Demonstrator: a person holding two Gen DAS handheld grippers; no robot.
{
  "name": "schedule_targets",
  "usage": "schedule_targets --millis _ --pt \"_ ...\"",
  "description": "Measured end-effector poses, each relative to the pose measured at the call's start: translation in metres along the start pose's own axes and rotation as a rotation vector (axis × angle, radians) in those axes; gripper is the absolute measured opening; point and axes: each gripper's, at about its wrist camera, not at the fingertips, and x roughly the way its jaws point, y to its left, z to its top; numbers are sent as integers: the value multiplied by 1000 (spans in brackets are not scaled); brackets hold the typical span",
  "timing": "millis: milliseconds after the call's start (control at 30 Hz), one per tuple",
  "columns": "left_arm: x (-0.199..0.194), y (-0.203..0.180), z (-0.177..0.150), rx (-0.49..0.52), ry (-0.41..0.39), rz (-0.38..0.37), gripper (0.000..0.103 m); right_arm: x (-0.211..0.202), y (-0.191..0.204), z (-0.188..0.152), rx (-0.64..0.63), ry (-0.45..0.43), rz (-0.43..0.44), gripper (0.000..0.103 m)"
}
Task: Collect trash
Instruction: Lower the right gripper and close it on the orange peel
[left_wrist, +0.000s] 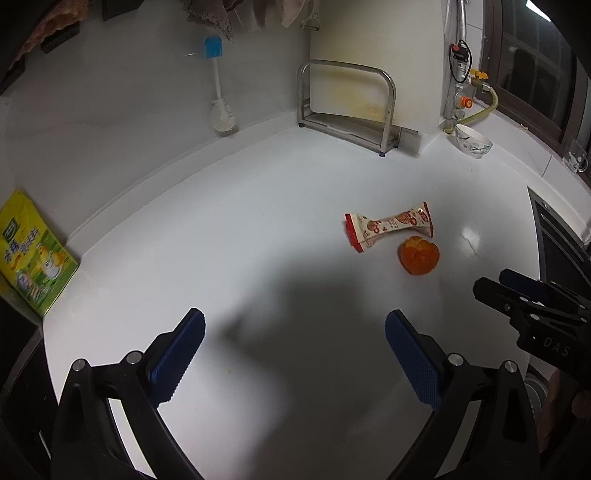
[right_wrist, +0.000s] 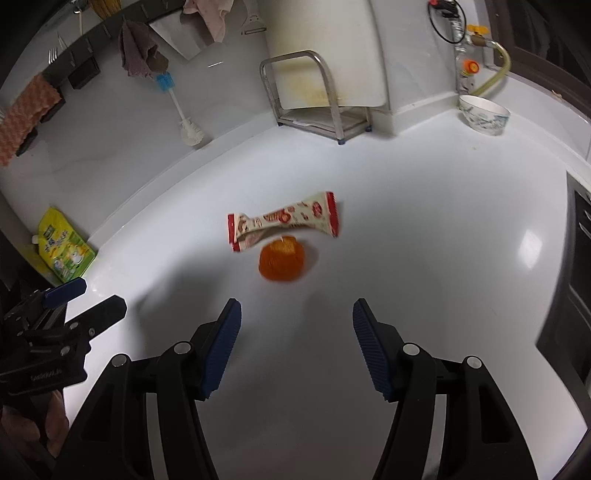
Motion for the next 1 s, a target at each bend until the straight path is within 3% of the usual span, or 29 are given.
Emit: schedule_targets --millis 367,733,867,1000 --pt "44 21 15 17 12 -57 96 63 16 19 -9 61 -60 60" --pt "61 35 25 8 9 -90 96 91 24 27 -30 61 -111 59" --pt "62 31 28 23 5 -100 96 92 26 28 -45 60 -108 39" --pt "64 23 31 45 0 -120 96 88 26 29 -50 47 -96 28"
